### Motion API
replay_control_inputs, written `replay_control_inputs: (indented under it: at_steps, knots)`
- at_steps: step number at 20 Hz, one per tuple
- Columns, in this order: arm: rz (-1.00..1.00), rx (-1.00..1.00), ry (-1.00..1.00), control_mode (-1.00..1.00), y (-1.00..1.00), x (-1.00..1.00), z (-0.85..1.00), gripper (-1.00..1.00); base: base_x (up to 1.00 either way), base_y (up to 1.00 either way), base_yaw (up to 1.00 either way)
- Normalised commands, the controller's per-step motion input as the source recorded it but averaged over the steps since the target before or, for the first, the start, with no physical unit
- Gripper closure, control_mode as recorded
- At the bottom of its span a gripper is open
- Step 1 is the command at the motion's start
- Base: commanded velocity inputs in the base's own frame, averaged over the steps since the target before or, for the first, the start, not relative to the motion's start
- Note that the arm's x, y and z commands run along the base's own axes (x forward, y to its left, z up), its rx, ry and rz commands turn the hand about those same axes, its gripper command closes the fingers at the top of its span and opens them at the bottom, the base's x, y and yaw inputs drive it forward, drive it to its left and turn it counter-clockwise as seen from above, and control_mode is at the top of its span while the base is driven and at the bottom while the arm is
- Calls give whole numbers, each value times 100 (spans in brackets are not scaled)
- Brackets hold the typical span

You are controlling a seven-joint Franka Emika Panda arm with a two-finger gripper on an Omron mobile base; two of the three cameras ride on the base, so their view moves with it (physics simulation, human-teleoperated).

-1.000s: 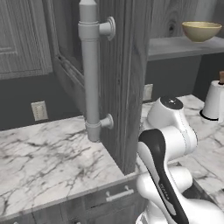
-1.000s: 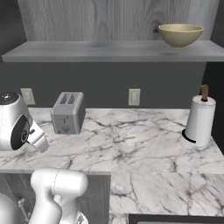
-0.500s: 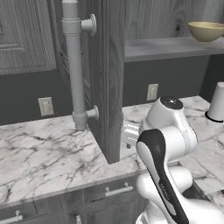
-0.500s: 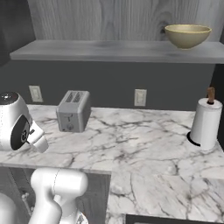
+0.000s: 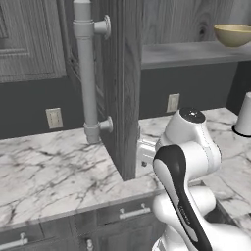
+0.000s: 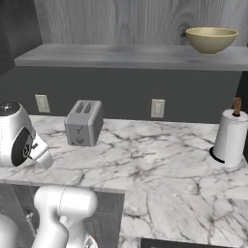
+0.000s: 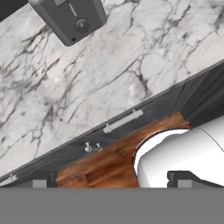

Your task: Pick both bowls and place them on the counter. Then place the banana in one bowl and place the eggplant in the other bowl.

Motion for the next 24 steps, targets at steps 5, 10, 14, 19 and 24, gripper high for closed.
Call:
replay_control_inputs:
  at_steps: [5,10,14,19,24]
  knots:
    - [0,0,0,100,0,0,0,-100,0,33,0]
    - [0,0,0,100,0,0,0,-100,73,11,1]
    - [0,0,0,100,0,0,0,-100,100,0,4]
    - [0,0,0,100,0,0,0,-100,96,-3,5]
    - [0,0,0,100,0,0,0,-100,84,-9,8]
